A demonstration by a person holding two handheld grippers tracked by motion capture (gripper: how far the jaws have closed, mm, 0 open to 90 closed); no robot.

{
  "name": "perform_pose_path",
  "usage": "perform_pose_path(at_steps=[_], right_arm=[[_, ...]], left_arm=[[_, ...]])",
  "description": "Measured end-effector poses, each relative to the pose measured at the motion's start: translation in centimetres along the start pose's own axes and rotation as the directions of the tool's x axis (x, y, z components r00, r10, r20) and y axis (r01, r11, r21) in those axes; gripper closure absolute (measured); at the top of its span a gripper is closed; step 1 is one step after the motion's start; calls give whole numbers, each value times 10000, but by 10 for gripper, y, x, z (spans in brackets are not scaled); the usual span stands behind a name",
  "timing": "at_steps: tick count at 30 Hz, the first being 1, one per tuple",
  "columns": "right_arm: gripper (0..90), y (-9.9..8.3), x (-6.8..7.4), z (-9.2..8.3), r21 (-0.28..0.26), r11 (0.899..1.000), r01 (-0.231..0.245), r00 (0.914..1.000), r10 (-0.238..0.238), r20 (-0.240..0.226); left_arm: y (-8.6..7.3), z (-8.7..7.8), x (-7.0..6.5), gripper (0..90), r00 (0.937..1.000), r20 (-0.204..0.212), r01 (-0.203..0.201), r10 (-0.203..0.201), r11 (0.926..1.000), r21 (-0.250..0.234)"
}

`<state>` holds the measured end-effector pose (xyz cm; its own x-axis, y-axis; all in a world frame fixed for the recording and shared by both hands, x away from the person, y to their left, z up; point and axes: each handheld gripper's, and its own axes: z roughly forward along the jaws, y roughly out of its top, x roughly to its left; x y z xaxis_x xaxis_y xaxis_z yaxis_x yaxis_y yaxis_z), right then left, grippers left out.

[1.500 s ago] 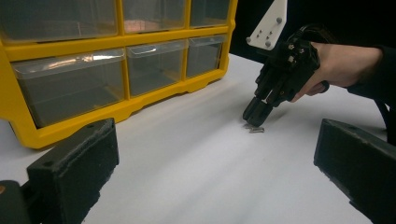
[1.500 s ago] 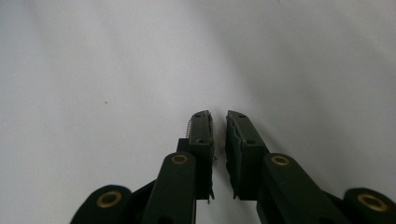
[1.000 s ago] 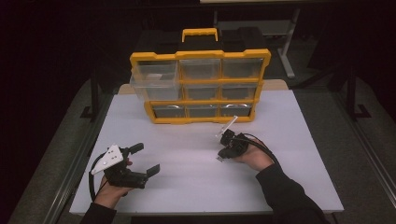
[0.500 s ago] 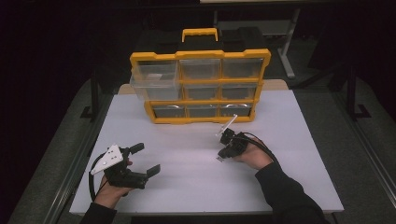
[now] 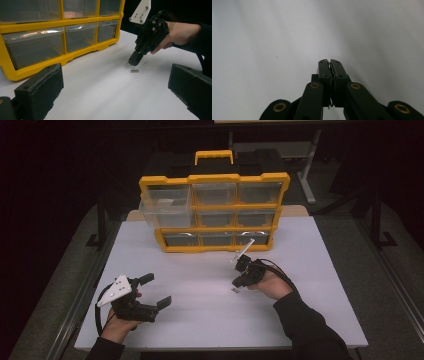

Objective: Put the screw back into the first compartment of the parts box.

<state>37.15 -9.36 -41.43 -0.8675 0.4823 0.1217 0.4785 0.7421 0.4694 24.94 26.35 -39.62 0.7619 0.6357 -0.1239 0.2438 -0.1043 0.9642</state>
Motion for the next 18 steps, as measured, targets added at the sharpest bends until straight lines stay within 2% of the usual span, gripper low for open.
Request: perform_pose_path(at_steps=[9, 18], right_arm=[[879, 7, 1, -11, -165, 9999, 26, 9999, -28, -120], [879, 13, 3, -21, -193, 9998, 20, 9998, -23, -193]], left_arm=[[0, 1, 0, 0, 9999, 30, -164, 164, 9998, 80], [0, 1, -1, 0, 10000, 49, -73, 73, 10000, 52]])
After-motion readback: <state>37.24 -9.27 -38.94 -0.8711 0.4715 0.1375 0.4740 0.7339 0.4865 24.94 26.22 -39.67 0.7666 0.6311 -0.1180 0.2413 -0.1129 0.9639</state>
